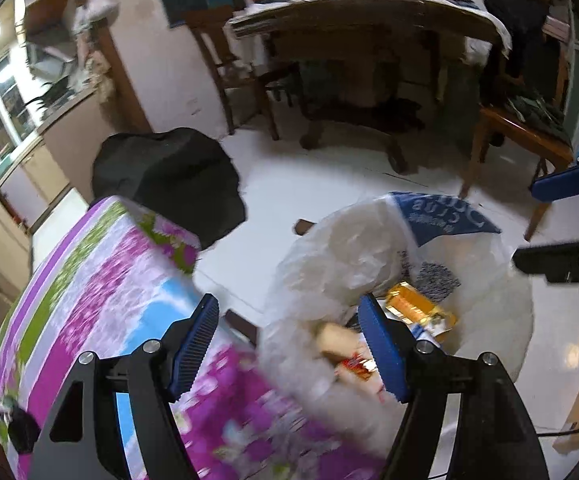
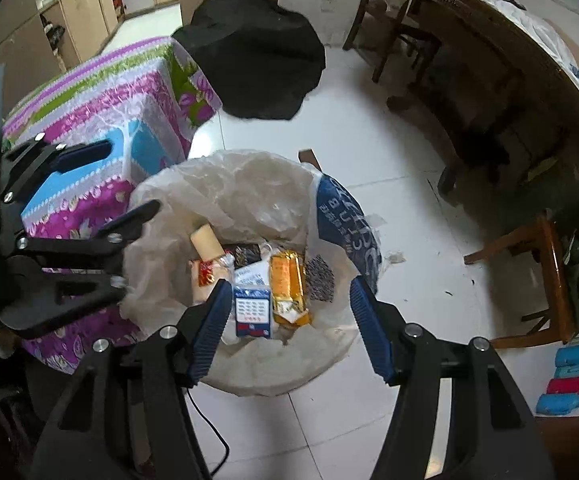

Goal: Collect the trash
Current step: 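Move both tools back to the table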

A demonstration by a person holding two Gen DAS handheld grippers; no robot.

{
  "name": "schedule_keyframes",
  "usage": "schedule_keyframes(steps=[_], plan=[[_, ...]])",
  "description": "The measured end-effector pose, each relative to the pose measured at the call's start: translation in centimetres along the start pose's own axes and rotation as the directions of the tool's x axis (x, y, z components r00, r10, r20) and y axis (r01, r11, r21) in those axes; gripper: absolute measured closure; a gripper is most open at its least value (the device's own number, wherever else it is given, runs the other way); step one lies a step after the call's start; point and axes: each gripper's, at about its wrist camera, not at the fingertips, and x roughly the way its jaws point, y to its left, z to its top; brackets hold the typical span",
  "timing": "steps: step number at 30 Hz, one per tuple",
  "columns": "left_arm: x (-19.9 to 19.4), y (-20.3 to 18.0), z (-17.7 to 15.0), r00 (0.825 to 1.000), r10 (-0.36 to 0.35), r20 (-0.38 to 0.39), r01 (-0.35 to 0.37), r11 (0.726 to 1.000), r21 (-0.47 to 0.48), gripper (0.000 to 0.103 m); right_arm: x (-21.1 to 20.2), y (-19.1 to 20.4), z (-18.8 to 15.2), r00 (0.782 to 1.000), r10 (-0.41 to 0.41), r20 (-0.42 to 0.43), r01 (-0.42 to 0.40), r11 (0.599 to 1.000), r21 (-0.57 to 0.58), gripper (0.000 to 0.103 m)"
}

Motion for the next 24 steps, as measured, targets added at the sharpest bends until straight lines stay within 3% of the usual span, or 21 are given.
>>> schedule_keyframes(steps=[2, 7, 12, 16, 19, 21, 23, 24], plan=[[-0.9, 1.5, -1.4, 1.000, 0.018, 0.010, -0.017, 0.999, -0.029, 0.030, -0.5, 0.7, -0.4, 0.998, -0.003, 0.059, 0.002, 1.000, 0.013, 0.044], [-4.0, 5.9, -5.6, 0.995, 0.087, 0.051, -0.081, 0.991, -0.107, 0.030, -1.9, 4.3, -1.9, 0.964, -0.019, 0.264, 0.017, 1.000, 0.007, 0.044], [-8.9, 13.9, -10.8, 0.987, 0.146, 0.062, -0.124, 0.953, -0.278, 0.030, -1.2, 8.8, -4.0, 0.953, 0.079, 0.292, -0.076, 0.997, -0.024, 0.044], [-12.7, 24.6, -12.7, 0.967, 0.252, 0.023, -0.216, 0.870, -0.442, 0.023, -0.3, 11.9, -6.1, 0.952, 0.143, 0.271, -0.139, 0.990, -0.034, 0.040], [-12.1, 34.1, -12.6, 0.940, 0.324, -0.103, -0.329, 0.791, -0.516, 0.019, 0.2, 13.9, -7.5, 0.950, 0.197, 0.241, -0.202, 0.979, -0.005, 0.040], [-9.9, 39.5, -13.3, 0.943, 0.269, -0.194, -0.331, 0.747, -0.576, 0.019, 0.5, 15.1, -8.1, 0.946, 0.237, 0.219, -0.248, 0.969, 0.024, 0.038], [-5.9, 44.4, -15.1, 0.945, 0.136, -0.297, -0.304, 0.695, -0.652, 0.019, 0.8, 16.3, -8.4, 0.947, 0.256, 0.196, -0.267, 0.963, 0.033, 0.038], [-4.2, 45.9, -16.3, 0.935, 0.086, -0.345, -0.311, 0.668, -0.676, 0.019, 0.9, 16.8, -8.9, 0.948, 0.257, 0.189, -0.267, 0.963, 0.030, 0.038]])
